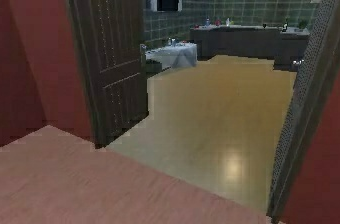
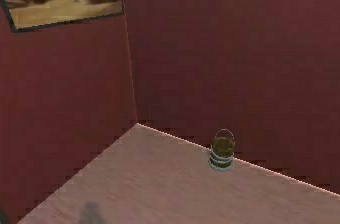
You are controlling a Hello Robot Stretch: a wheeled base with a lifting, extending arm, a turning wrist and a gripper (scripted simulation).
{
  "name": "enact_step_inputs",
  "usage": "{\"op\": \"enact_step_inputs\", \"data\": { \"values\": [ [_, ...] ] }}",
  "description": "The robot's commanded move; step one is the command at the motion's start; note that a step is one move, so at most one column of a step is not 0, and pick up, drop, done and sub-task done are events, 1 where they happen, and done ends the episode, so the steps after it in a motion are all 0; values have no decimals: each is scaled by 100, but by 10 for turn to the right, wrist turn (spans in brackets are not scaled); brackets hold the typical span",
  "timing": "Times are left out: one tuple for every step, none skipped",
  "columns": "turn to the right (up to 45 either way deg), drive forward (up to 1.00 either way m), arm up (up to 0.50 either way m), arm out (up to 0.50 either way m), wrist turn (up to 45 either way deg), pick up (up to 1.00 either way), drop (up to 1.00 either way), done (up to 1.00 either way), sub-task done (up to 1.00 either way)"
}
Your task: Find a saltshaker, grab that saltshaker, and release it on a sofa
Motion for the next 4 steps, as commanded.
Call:
{"op": "enact_step_inputs", "data": {
  "values": [
    [30, 0, 0, 0, 0, 0, 0, 0, 0],
    [0, 100, 0, 0, 0, 0, 0, 0, 0],
    [90, 0, 0, 0, 0, 0, 0, 0, 0],
    [0, 25, 0, 0, 0, 0, 0, 0, 0]
  ]
}}
